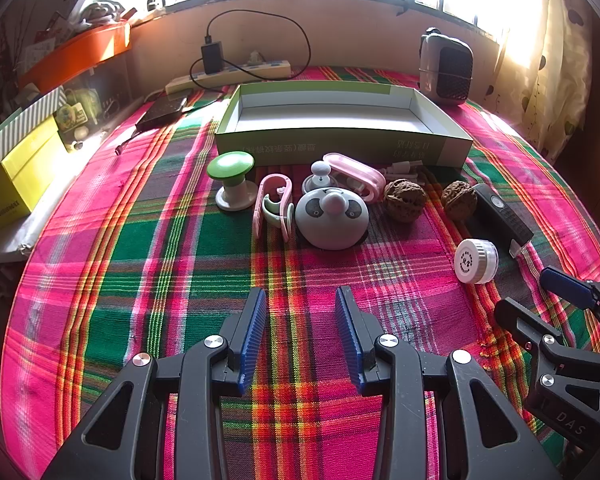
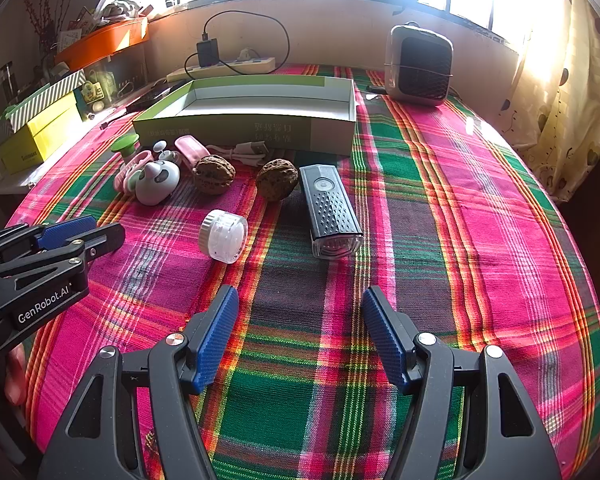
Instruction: Organize objects
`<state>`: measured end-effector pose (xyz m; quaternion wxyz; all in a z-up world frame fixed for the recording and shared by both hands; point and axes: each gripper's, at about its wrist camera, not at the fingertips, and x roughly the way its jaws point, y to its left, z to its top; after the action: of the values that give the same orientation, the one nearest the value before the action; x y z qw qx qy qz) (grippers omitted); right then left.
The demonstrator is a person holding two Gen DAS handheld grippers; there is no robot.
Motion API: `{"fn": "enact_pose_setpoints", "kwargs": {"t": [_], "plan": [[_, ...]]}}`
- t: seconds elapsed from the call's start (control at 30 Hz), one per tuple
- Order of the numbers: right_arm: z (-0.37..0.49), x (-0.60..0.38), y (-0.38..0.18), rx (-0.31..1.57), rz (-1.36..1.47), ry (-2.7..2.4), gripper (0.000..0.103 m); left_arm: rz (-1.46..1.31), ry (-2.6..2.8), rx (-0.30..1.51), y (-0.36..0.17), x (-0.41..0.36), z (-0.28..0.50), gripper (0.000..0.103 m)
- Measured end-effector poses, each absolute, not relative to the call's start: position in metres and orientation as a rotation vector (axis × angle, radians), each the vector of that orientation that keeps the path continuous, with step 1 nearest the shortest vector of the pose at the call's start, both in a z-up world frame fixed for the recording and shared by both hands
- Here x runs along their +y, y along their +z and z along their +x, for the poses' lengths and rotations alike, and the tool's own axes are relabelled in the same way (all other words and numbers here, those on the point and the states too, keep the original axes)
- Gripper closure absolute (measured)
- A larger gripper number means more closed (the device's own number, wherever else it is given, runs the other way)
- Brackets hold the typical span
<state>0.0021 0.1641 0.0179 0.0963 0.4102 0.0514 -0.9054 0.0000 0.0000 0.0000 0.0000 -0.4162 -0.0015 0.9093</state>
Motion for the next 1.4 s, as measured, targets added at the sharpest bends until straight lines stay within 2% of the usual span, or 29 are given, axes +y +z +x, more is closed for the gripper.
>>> {"fn": "enact_pose_setpoints", "kwargs": {"t": [1.4], "plan": [[-0.006,0.145,0.021,0.154,1.232,-2.594,0.038,-1.297,2.828,0.011,0.000,-0.001,0.000,0.069]]}}
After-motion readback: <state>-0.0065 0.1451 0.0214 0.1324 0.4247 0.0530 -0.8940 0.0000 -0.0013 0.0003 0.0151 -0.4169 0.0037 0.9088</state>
